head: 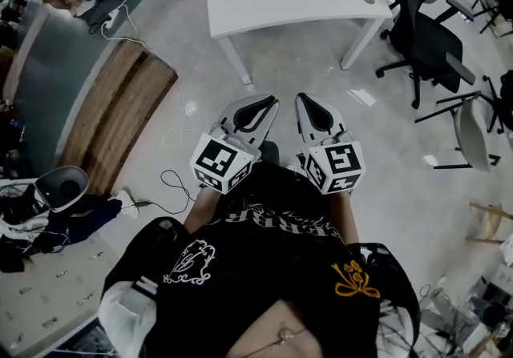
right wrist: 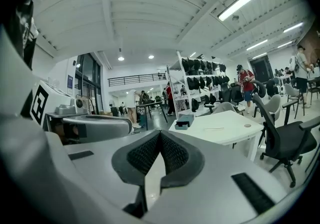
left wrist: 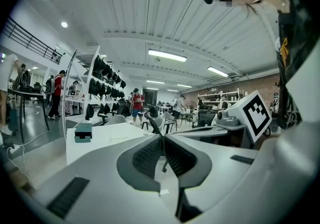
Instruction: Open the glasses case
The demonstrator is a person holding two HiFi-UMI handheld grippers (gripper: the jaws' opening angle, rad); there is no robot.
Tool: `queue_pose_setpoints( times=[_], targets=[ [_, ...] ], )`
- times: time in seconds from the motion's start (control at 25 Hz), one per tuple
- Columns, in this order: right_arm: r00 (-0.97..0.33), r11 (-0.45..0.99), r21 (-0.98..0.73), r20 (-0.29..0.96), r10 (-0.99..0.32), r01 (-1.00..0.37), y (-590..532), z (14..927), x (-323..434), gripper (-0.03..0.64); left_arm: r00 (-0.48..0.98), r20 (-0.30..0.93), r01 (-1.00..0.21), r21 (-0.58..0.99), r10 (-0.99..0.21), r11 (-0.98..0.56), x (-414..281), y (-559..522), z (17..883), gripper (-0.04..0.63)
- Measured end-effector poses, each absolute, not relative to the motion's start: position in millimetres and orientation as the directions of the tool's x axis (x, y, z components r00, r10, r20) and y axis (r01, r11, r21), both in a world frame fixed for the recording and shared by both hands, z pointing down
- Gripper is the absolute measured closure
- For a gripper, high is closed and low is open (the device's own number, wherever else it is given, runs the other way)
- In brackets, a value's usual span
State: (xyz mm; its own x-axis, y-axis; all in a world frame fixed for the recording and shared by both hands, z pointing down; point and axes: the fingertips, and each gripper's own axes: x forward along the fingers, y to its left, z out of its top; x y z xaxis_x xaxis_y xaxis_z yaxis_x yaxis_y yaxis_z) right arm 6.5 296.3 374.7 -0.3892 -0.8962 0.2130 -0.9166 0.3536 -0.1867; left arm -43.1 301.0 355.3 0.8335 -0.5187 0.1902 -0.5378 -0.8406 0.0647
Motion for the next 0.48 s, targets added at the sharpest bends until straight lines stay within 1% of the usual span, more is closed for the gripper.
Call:
queue_pose_setpoints(
  times=[0.2, 0.48],
  targets=[
    [-0.388, 0.344, -0.213, 0.226, -0.893, -0.915, 282.3, 385.7, -0.4, 0.603, 0.837, 0.196, -0.533, 0.077, -0.511, -0.843, -49.7, 283.4, 364.8, 0.555],
    [-0.335, 0.283, -0.223, 0.251, -0.908, -0.933, 223.5, 395.0, 2.3, 0.603, 0.866, 0.185, -0.485, 0.076, -0.465, -0.871, -50.4, 224.2, 368.6, 0.555]
  ],
)
